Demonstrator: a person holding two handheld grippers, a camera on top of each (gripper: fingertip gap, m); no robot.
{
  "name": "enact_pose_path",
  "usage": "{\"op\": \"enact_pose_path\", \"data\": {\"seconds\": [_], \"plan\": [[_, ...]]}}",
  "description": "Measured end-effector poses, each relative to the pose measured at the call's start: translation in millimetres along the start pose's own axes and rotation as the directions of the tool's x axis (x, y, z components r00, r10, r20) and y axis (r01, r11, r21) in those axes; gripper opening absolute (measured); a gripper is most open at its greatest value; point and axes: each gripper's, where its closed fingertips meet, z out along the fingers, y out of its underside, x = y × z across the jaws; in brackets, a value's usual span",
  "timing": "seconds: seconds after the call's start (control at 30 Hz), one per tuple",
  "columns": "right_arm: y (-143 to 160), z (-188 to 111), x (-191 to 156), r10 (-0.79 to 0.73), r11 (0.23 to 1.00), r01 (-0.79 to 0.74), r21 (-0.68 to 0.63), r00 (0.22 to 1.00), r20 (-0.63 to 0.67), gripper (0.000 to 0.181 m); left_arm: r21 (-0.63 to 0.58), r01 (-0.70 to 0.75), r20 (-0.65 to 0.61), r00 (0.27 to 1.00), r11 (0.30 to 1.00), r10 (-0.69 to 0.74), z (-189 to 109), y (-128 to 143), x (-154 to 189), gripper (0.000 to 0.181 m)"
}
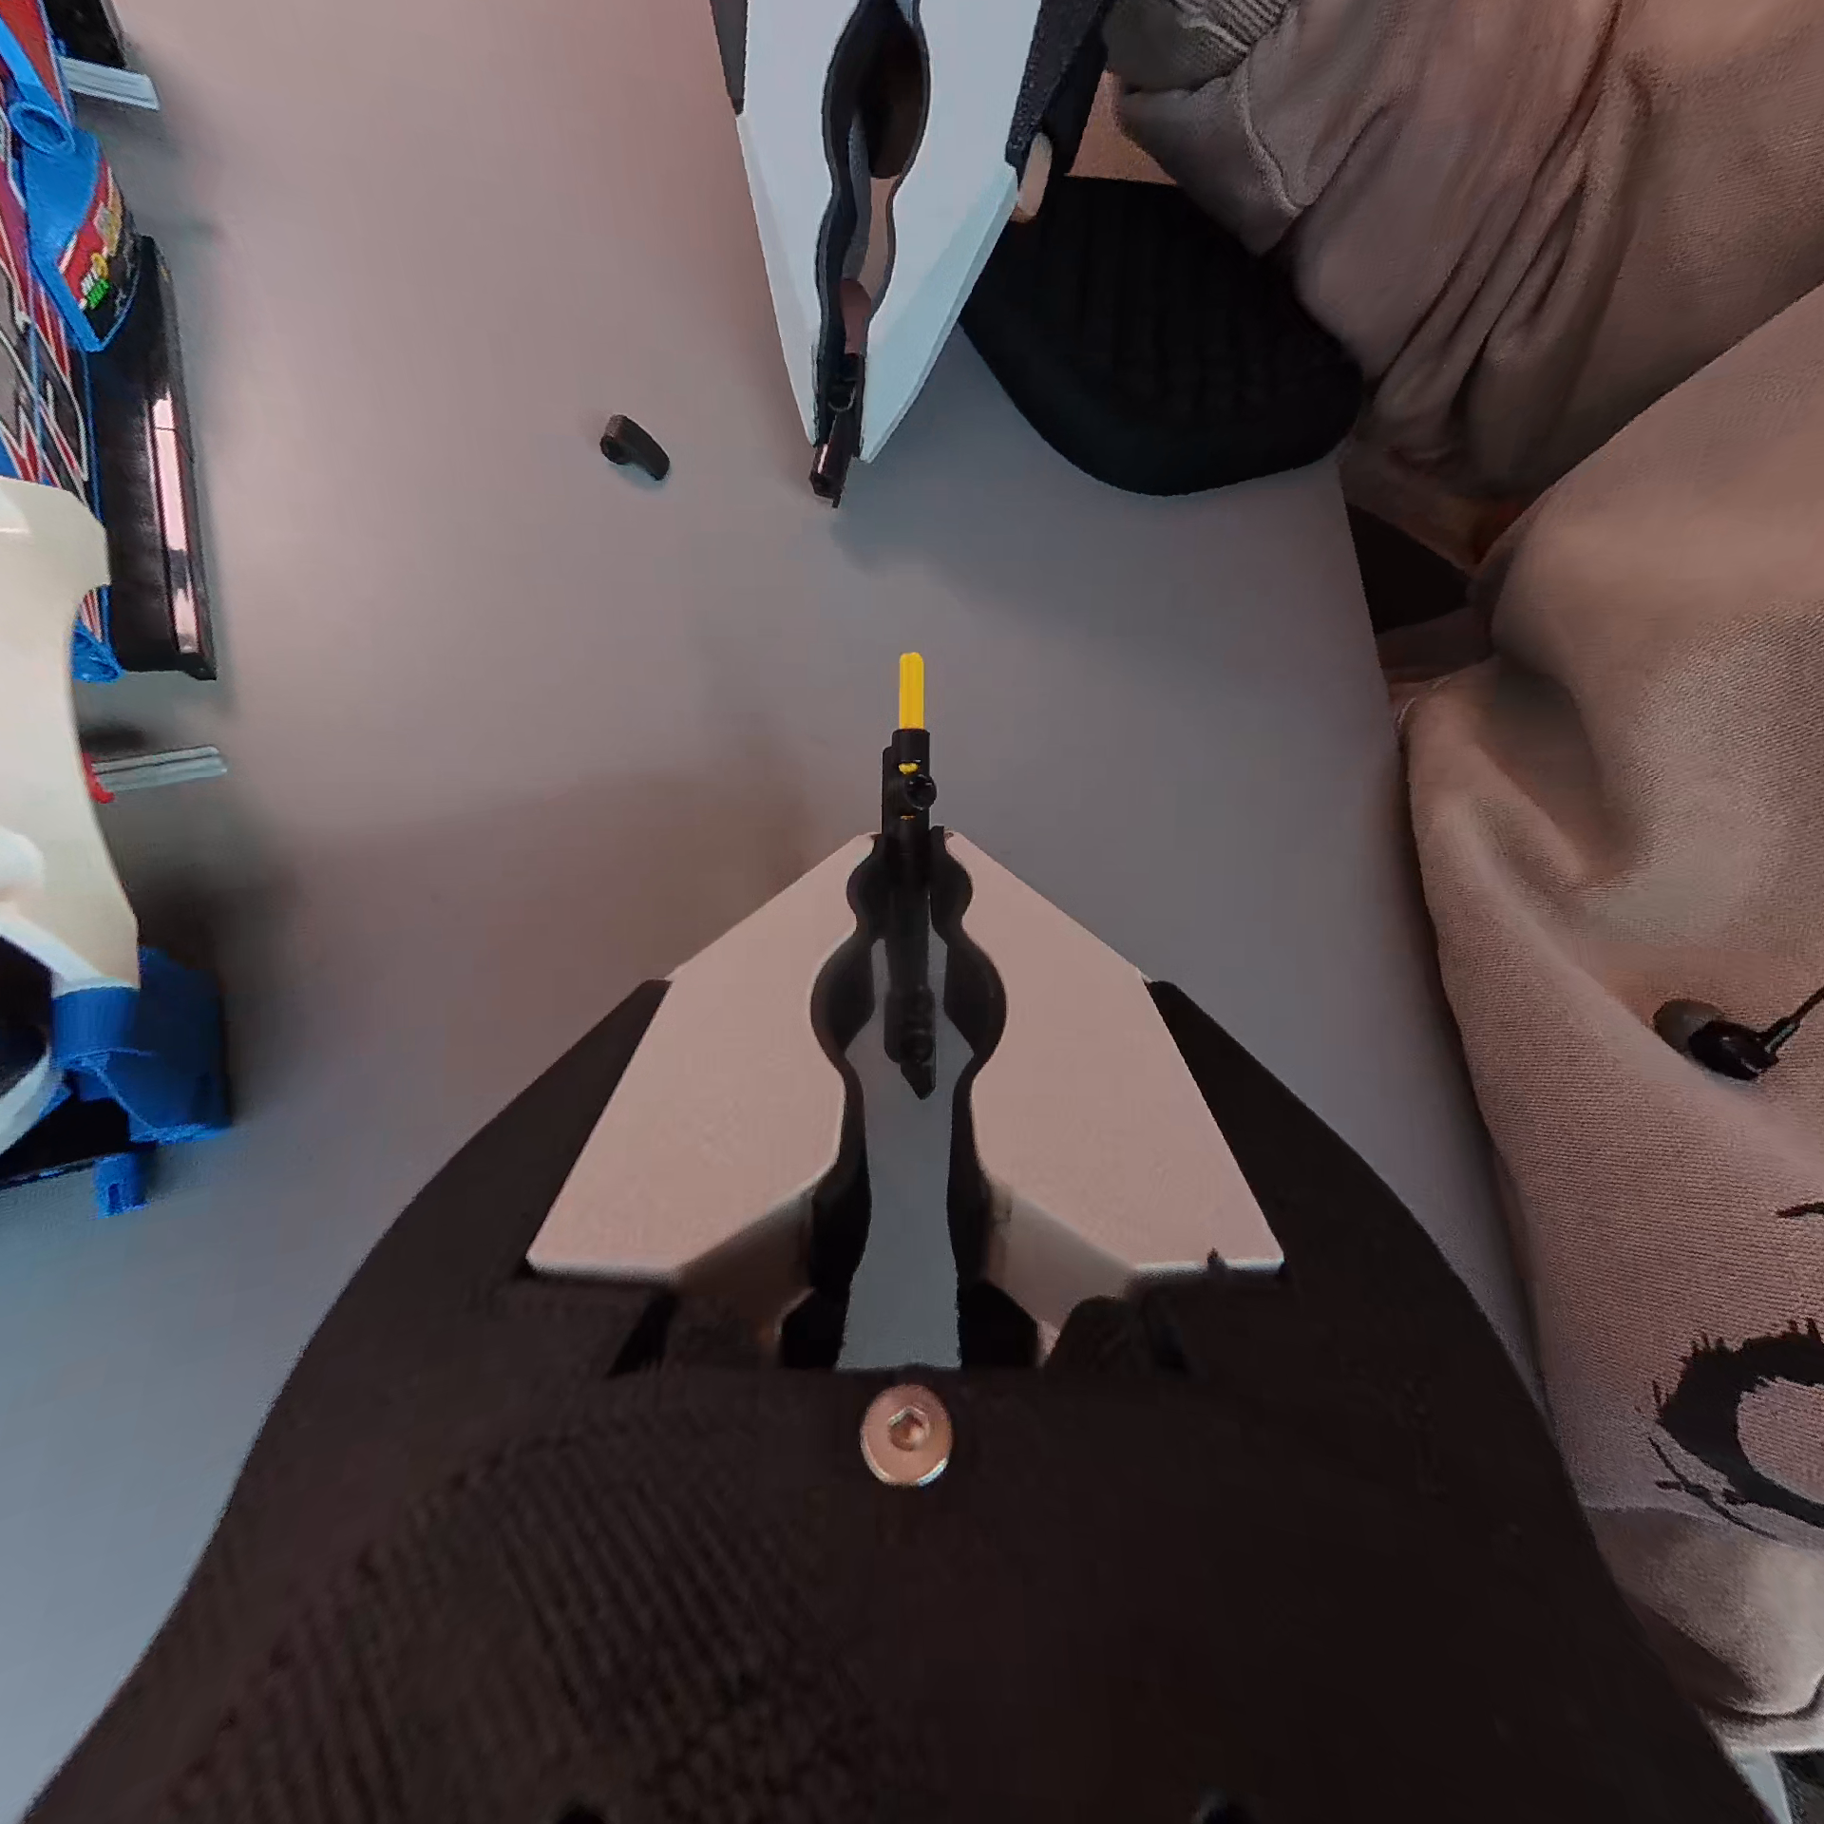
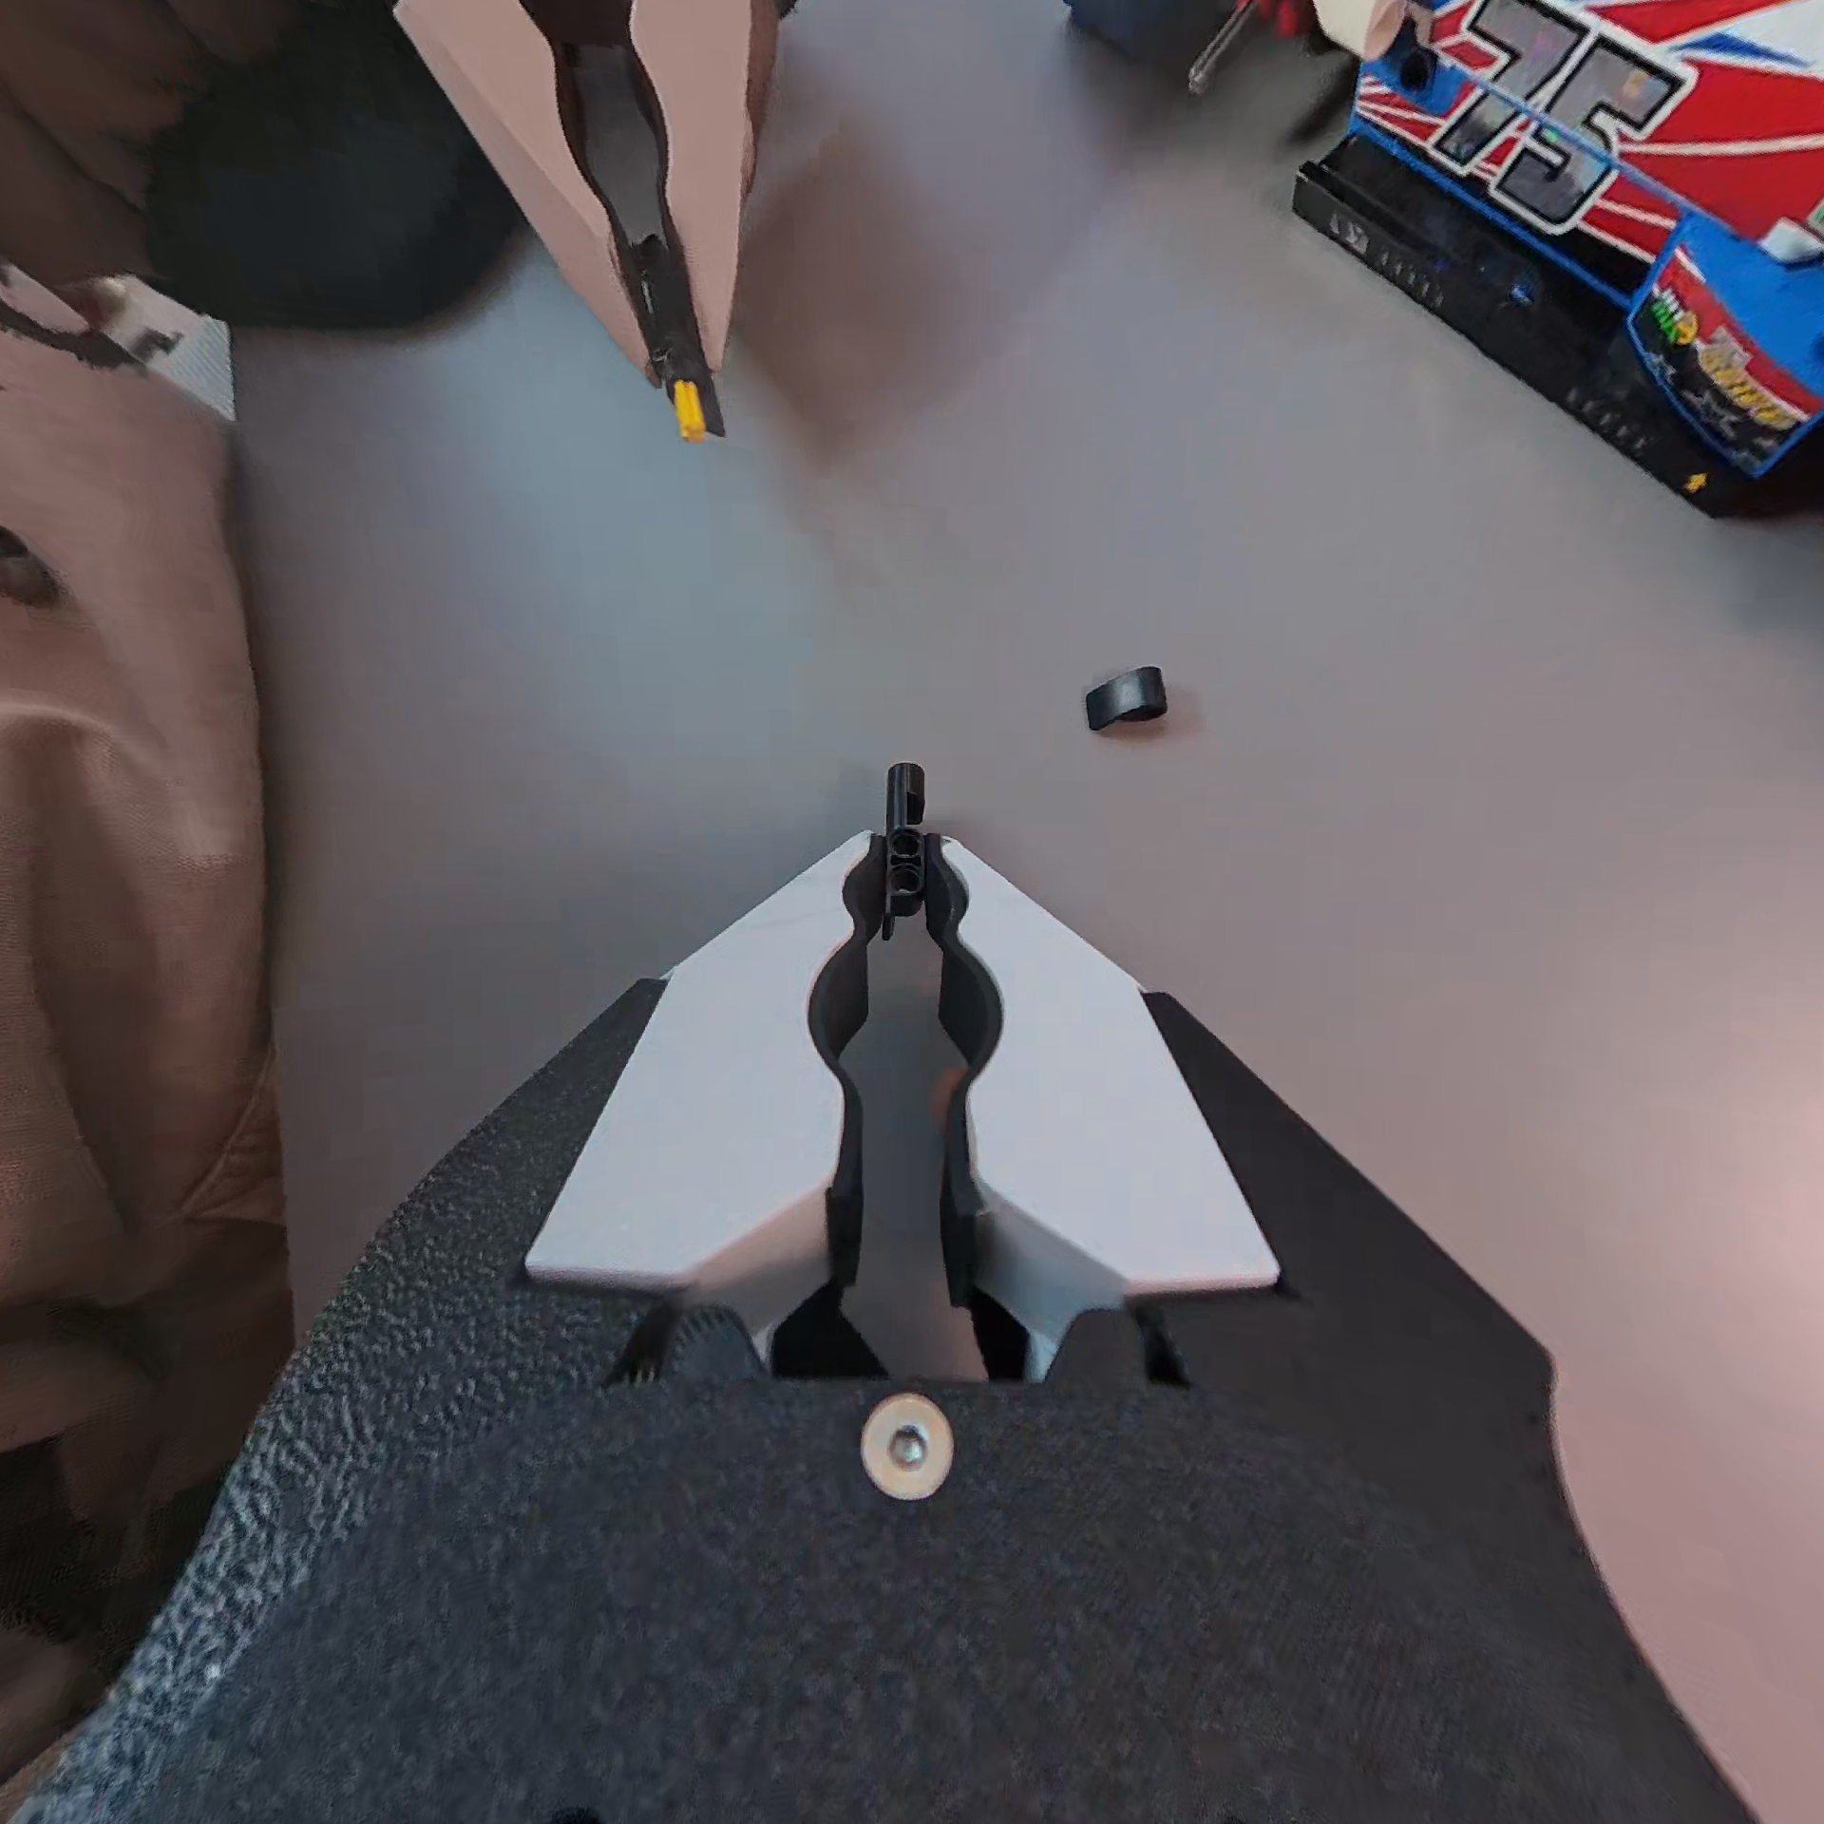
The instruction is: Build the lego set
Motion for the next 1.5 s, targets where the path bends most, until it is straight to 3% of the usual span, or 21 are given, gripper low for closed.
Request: {"op": "enact_pose_path", "data": {"seconds": [0.03, 0.17, 0.43, 0.6, 0.73, 0.83, 0.93, 1.03, 1.1, 1.23, 1.33, 1.5], "plan": [[0.7, -0.2, 0.4, 0.048, 0.999, -0.048, -0.012, 0.999, 0.022, 0.005, 0.008, 0.009, -0.012, 1.000, 1.000, -0.009, -0.6, -0.8, 0.9, 0.006], [1.2, 0.1, 6.5, 0.151, 0.988, -0.149, -0.043, 0.987, 0.058, 0.005, 0.017, 0.024, -0.039, 0.999, 1.000, -0.024, -0.4, -0.1, 2.3, 0.006], [1.2, 0.3, 10.2, 0.149, 0.985, -0.145, -0.098, 0.988, 0.034, 0.009, 0.022, 0.042, -0.058, 0.997, 0.999, -0.041, 0.8, 1.6, 2.6, 0.006], [-5.3, -5.8, 26.4, 0.089, 0.993, -0.095, -0.067, 0.993, -0.081, 0.018, 0.035, 0.072, -0.064, 0.996, 0.997, -0.069, -0.9, 0.6, -0.3, 0.006], [-27.5, -16.0, 35.5, 0.011, 0.999, -0.001, 0.049, 0.982, -0.191, 0.017, 0.040, 0.074, -0.059, 0.996, 0.996, -0.071, -1.1, 0.2, -1.7, 0.006], [-65.2, -28.1, 40.8, -0.054, 0.976, 0.115, 0.185, 0.951, -0.303, 0.011, 0.044, 0.076, -0.059, 0.996, 0.996, -0.073, -0.7, -0.5, -2.5, 0.006], [-135.5, -44.2, 49.7, -0.156, 0.909, 0.316, 0.271, 0.862, -0.483, 0.005, 0.048, 0.077, -0.063, 0.995, 0.996, -0.074, 0.3, -1.9, -3.1, 0.006], [-224.4, -57.3, 68.2, -0.292, 0.816, 0.547, 0.186, 0.669, -0.684, 0.000, 0.051, 0.075, -0.060, 0.996, 0.996, -0.072, 0.3, -2.1, -3.3, 0.006], [-284.7, -66.9, 96.3, -0.286, 0.783, 0.607, 0.139, 0.548, -0.786, 0.000, 0.051, 0.068, -0.046, 0.997, 0.996, -0.066, -1.5, -1.2, -4.2, 0.006], [-372.0, -74.9, 161.9, -0.015, 0.832, 0.443, 0.334, 0.619, -0.785, 0.000, 0.075, 0.084, -0.040, 0.996, 0.994, -0.081, -6.2, -2.8, -8.7, 0.006], [-395.3, -67.9, 194.2, 0.063, 0.856, 0.366, 0.365, 0.628, -0.776, 0.000, 0.092, 0.092, -0.038, 0.995, 0.991, -0.089, -10.1, -4.6, -11.7, 0.006], [-380.2, -55.7, 214.8, 0.074, 0.889, 0.331, 0.316, 0.577, -0.813, 0.000, 0.116, 0.093, -0.033, 0.995, 0.989, -0.089, -15.1, -7.6, -13.5, 0.006]]}}
